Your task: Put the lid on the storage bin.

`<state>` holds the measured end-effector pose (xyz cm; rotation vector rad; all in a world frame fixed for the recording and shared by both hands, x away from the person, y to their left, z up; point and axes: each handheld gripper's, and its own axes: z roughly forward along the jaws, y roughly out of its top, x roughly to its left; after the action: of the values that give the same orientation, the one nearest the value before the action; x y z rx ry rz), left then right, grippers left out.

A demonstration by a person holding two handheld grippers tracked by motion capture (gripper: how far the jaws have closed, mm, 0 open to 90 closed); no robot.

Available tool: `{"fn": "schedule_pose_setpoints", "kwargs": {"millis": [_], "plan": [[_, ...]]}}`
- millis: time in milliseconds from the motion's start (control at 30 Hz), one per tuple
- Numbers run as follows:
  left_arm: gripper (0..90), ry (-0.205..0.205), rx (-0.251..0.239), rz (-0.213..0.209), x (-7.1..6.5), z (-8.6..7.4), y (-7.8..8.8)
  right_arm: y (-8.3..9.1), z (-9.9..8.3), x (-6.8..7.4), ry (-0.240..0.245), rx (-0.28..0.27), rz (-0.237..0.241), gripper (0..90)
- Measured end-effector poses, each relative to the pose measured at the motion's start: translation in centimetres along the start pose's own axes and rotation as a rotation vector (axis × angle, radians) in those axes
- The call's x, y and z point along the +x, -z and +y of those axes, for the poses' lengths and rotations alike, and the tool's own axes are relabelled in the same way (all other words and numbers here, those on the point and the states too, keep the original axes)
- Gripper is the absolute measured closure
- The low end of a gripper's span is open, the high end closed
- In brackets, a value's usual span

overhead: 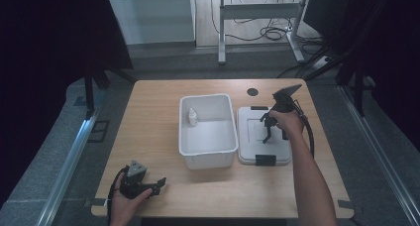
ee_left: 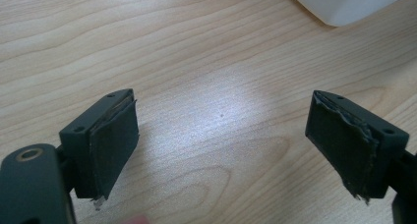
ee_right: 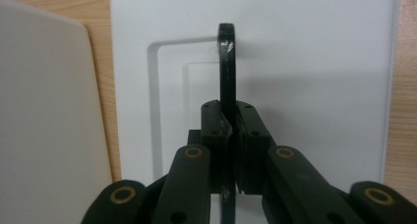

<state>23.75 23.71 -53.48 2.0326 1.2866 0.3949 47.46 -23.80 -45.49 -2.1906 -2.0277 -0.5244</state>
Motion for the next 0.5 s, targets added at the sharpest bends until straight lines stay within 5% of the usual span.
{"fn": "schedule_pose_setpoints", "kwargs": {"millis": [267,500], "plan": [[12.7,-0.002,0.004,-0.001,0.0,0.0,-0.1,0.9,-0.2,0.0,0.007,-0.009,0.003,85.4],[12.7,-0.007,0.006,-0.002,-0.2,0.0,-0.1,4.0,-0.8,-0.6,0.013,-0.063,0.021,85.4]]}}
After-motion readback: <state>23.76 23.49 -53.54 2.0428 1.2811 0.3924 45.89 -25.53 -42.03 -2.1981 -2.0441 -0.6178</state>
